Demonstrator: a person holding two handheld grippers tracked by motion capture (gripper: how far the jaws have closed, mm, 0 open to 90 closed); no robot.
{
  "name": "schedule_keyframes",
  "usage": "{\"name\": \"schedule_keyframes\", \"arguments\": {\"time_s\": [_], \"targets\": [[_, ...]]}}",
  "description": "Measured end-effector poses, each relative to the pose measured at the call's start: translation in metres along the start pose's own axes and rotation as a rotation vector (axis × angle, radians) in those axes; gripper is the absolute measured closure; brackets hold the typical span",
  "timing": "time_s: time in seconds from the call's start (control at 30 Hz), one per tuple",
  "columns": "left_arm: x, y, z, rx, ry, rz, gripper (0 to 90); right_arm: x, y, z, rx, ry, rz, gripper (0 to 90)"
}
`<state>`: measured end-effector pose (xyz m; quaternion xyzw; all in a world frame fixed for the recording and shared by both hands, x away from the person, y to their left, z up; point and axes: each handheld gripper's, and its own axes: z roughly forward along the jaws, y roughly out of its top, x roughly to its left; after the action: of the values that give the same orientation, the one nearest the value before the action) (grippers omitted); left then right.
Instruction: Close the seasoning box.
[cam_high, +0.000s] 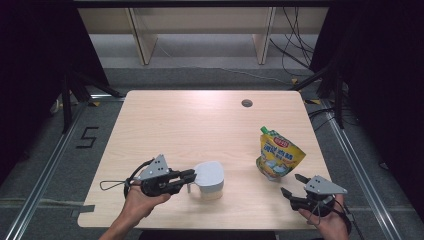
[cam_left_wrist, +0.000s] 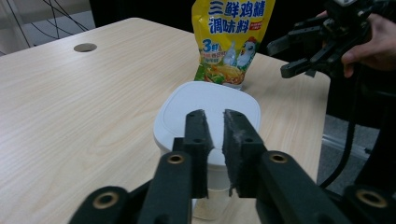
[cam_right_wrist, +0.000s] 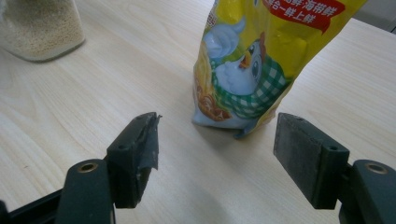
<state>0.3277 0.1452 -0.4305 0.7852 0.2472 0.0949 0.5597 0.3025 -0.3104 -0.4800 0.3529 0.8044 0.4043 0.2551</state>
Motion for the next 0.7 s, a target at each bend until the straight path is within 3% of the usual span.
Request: {"name": "schedule_keyframes", "arguments": {"time_s": [0.1, 0.23, 0.37, 0.4, 0.47, 0.53, 0.7], "targets": [[0.004, -0.004, -0.006, 0.001, 0.010, 0.008, 69.2, 0.000, 0.000, 0.001, -0.009, -0.011, -0.009, 31.7], [0.010, -0.012, -0.014, -0.011, 0.035, -0.020, 57.3, 0.000, 0.001, 0.001, -0.014, -0.003, -0.007, 31.7], [0.012, -0.018, -0.021, 0.007, 0.069, -0.026, 46.6, 0.000, 0.001, 0.003, -0.001, 0.009, 0.001, 31.7], [0.012, -0.021, -0.023, 0.010, 0.080, -0.031, 44.2, -0.001, 0.001, 0.004, -0.012, -0.001, -0.025, 31.7], [0.014, -0.026, -0.025, 0.017, 0.092, -0.038, 39.7, 0.001, 0.002, 0.005, -0.013, 0.002, -0.008, 31.7], [0.016, -0.030, -0.027, 0.031, 0.107, -0.049, 35.3, 0.000, 0.002, 0.006, 0.000, 0.029, -0.020, 31.7], [0.020, -0.041, -0.033, 0.037, 0.130, -0.065, 31.2, 0.000, 0.002, 0.006, -0.008, 0.014, -0.024, 31.7]]}}
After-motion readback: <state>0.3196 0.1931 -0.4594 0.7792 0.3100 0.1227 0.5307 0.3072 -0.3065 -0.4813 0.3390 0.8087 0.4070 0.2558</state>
